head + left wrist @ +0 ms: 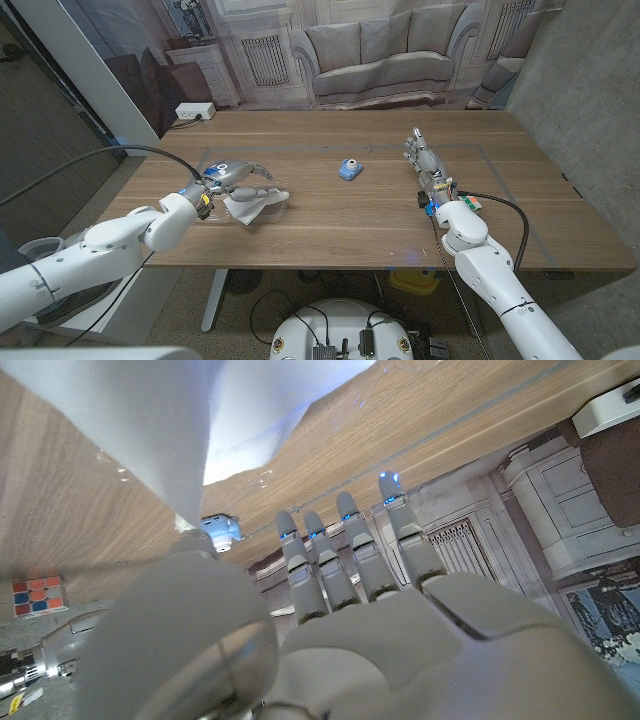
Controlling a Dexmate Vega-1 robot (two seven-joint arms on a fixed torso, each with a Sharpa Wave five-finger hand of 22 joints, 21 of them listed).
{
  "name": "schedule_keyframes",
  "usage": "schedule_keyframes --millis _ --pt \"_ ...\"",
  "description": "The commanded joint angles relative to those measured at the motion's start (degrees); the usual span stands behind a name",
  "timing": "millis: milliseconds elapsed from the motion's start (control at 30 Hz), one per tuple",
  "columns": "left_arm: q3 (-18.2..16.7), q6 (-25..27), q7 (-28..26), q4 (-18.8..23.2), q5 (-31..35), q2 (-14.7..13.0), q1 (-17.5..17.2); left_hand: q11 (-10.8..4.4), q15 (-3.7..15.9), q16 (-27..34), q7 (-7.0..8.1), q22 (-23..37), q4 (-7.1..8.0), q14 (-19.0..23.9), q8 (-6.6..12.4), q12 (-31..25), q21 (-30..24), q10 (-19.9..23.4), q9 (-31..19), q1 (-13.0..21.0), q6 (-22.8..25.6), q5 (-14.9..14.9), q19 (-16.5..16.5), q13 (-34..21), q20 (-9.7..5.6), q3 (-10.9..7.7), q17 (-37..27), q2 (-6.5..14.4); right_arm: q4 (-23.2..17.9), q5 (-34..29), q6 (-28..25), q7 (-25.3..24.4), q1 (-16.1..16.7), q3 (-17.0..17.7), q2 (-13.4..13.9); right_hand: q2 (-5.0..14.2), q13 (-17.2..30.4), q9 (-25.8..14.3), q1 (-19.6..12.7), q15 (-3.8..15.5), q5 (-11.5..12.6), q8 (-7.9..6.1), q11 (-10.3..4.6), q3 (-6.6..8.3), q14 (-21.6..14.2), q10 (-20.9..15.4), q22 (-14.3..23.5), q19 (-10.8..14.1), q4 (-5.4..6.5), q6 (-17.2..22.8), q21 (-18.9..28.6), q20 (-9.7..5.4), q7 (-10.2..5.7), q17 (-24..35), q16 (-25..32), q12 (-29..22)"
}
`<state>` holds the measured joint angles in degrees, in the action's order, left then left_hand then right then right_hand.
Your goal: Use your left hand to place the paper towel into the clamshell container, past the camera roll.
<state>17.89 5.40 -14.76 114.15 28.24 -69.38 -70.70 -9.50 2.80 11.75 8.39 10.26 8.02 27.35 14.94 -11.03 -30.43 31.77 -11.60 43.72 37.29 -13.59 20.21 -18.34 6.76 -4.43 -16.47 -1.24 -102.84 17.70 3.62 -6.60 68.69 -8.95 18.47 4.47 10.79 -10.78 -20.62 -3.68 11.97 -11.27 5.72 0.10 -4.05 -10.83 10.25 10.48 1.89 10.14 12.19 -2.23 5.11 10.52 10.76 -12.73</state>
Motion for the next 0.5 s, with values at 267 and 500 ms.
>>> schedule_keyframes --millis 267,500 --pt "-2.77 -0.27 -2.75 1.18 -0.66 -0.43 -1.88 0.0 2.48 0.43 0.11 0.21 0.35 0.21 -0.15 -0.49 0.19 0.38 -0.25 -0.45 0.23 -0.53 0.35 -0.03 -0.01 0.26 0.08 0.14 -0.91 -0.43 0.55 -0.52 1.04 0.28 -0.09 0.41 0.16 -0.13 -0.18 0.12 -0.19 -0.05 0.11 -0.14 -0.45 -0.37 0.34 0.8 -0.21 0.18 -0.32 -0.22 -0.14 0.08 -0.01 -0.05" --pt "-4.12 -0.61 -3.65 1.74 -0.93 -0.48 -2.7 0.0 2.53 0.51 0.28 0.21 0.36 0.36 -0.14 -0.51 0.31 0.38 -0.26 -0.59 0.33 -0.66 0.36 0.05 0.01 0.32 0.18 0.23 -0.91 -0.52 0.64 -0.56 1.03 0.12 -0.26 0.43 0.16 -0.13 -0.22 0.13 -0.2 -0.04 0.06 -0.13 -0.47 -0.35 0.34 0.82 -0.25 0.16 -0.32 -0.18 -0.19 0.08 -0.01 -0.04"
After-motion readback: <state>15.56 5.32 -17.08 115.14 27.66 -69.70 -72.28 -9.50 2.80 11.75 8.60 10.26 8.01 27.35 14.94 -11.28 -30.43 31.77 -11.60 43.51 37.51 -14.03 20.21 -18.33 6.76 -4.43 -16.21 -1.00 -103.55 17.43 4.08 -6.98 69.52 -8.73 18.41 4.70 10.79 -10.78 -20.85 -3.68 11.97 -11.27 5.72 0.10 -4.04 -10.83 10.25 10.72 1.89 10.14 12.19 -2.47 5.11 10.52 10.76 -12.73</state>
